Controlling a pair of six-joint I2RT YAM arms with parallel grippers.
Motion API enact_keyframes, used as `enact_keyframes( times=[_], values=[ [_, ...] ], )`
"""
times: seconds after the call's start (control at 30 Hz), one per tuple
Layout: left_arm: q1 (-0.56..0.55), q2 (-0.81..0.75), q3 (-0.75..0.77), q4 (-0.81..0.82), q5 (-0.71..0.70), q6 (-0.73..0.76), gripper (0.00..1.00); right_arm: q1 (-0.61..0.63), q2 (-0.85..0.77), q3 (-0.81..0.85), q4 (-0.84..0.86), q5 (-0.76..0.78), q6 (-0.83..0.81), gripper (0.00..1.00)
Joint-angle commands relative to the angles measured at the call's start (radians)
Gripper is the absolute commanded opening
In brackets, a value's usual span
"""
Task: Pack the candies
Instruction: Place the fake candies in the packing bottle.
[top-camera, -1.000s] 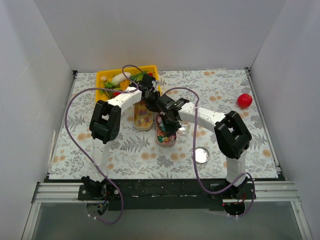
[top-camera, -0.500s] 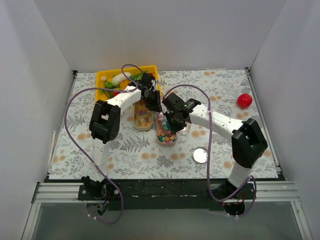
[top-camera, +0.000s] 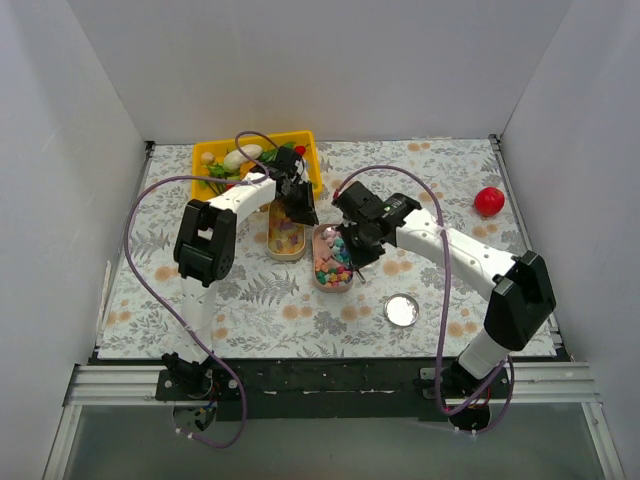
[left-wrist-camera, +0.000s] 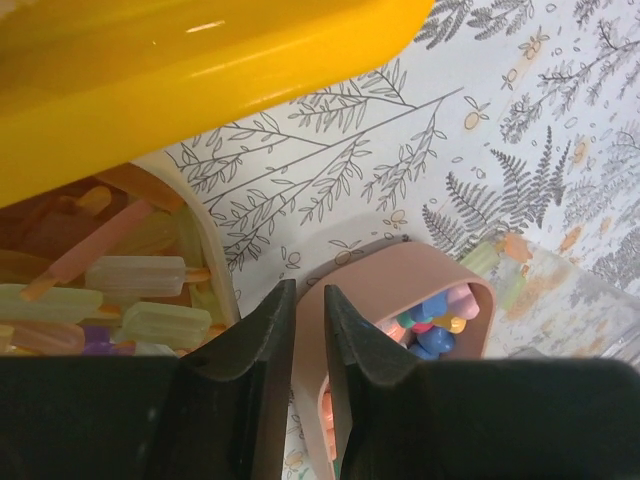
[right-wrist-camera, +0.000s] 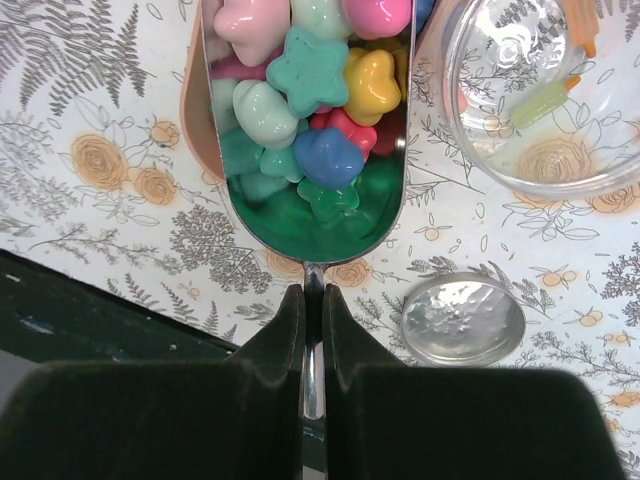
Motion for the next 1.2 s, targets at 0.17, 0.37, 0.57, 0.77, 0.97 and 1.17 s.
enact_keyframes(
  times=[0.17,0.37,0.57,0.77,0.97,1.17],
  values=[
    [0.011,-0.136,-0.071,0.022,-0.025,0.012,0.18,-0.038,-0.143,0.047,-0.128,0.012,0.079,0.01],
    [0.014,-0.150,-0.108,0.032,-0.025,0.015,0.18,-0.081,-0.178,0.007,-0.168,-0.003,0.102,0.01],
    [0.014,-0.168,-0.148,0.045,-0.028,0.015,0.18,-0.199,-0.163,0.022,-0.220,-0.148,0.117,0.01],
    [0.016,-0.176,-0.170,0.053,-0.026,0.013,0.17,-0.258,-0.119,0.035,-0.230,-0.320,0.085,0.01],
    [0.016,-0.176,-0.177,0.056,-0.026,0.007,0.17,-0.305,-0.080,0.015,-0.211,-0.446,0.097,0.01],
    [0.018,-0.176,-0.186,0.061,-0.028,0.003,0.16,-0.374,-0.074,-0.008,-0.207,-0.497,0.123,0.01]
  ],
)
